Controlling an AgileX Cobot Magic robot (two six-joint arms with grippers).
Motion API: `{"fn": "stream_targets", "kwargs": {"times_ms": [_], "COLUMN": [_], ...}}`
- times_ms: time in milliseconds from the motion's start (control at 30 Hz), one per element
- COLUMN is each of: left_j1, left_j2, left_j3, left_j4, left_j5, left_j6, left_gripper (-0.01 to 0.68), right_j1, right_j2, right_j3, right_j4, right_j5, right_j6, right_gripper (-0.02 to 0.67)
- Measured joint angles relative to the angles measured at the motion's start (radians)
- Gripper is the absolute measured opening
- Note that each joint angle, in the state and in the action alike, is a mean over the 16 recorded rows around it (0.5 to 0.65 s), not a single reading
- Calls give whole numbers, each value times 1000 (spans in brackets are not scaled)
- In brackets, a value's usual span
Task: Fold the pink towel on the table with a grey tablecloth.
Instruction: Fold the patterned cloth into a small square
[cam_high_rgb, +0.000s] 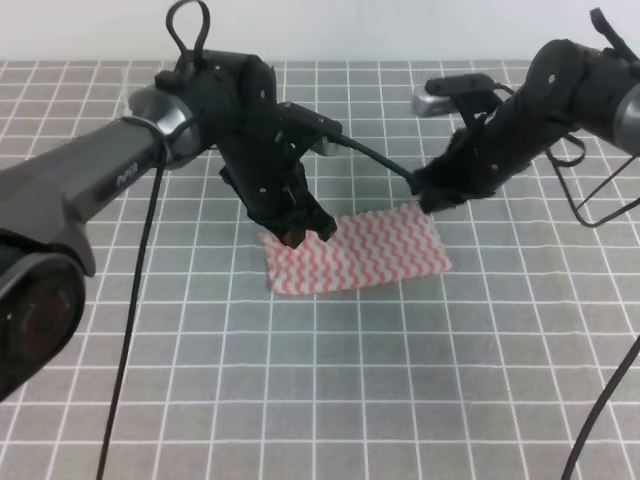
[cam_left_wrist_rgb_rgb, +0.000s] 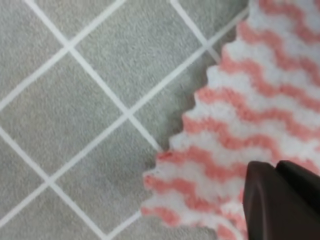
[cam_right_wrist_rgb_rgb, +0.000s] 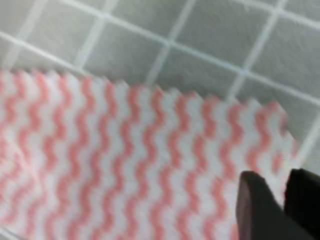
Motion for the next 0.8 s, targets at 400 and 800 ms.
{"fn": "stream_targets", "kwargs": {"times_ms": [400, 800], "left_j1": [0, 0], "left_j2": [68, 80], "left_j3": [0, 0], "left_j4": [-3, -5], "left_j5": [1, 7], "left_j6": [0, 0], "left_gripper": [-2, -2], "right_j1": [-2, -2], "right_j2": [20, 62], "right_j3": [-26, -27], "right_j4": [-78, -41], "right_j5": [126, 150], "right_j6": [54, 62], "right_gripper": [263, 265]}}
